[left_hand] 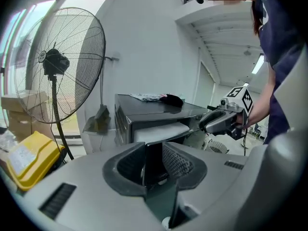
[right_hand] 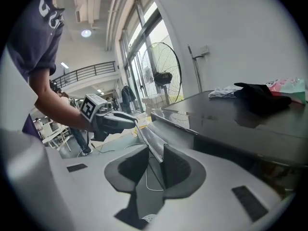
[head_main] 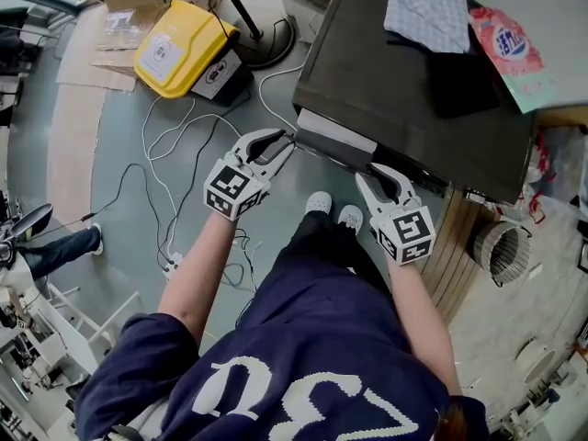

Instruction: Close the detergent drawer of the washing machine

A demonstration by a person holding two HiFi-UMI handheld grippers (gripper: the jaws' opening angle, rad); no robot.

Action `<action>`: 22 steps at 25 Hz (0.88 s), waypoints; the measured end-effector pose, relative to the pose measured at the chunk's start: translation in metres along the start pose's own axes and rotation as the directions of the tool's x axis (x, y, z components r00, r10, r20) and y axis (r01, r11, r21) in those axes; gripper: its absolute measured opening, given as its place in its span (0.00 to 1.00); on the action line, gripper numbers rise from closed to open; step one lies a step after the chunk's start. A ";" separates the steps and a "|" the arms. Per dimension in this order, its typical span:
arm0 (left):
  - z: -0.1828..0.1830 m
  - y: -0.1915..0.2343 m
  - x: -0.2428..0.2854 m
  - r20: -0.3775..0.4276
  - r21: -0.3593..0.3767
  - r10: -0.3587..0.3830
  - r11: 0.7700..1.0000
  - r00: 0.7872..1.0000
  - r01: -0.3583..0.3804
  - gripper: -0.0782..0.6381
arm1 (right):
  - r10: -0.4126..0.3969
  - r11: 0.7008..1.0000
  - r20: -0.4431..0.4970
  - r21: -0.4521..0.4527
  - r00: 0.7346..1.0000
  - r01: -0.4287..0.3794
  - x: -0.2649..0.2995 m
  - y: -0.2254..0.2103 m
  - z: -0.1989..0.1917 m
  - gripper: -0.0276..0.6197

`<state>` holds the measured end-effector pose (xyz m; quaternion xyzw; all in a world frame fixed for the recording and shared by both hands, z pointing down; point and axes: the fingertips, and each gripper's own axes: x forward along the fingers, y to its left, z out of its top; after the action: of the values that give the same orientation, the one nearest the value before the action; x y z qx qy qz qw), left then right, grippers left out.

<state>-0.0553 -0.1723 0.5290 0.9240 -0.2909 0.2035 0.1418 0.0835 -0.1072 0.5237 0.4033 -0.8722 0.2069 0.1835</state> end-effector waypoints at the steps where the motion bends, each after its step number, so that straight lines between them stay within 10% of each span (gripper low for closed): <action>1: 0.001 0.001 0.001 0.003 -0.002 0.006 1.000 1.000 -0.006 0.28 | -0.004 1.000 0.001 0.002 1.000 0.004 0.001 -0.002 0.001 0.21; 22: 0.010 0.017 0.016 0.023 -0.032 0.105 0.994 0.994 -0.105 0.28 | -0.123 0.992 0.027 0.014 0.992 0.122 0.011 -0.021 0.013 0.24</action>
<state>-0.0506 -0.1974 0.5297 0.9077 -0.3440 0.1945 0.1414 0.0906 -0.1331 0.5227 0.4601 -0.8470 0.1952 0.1814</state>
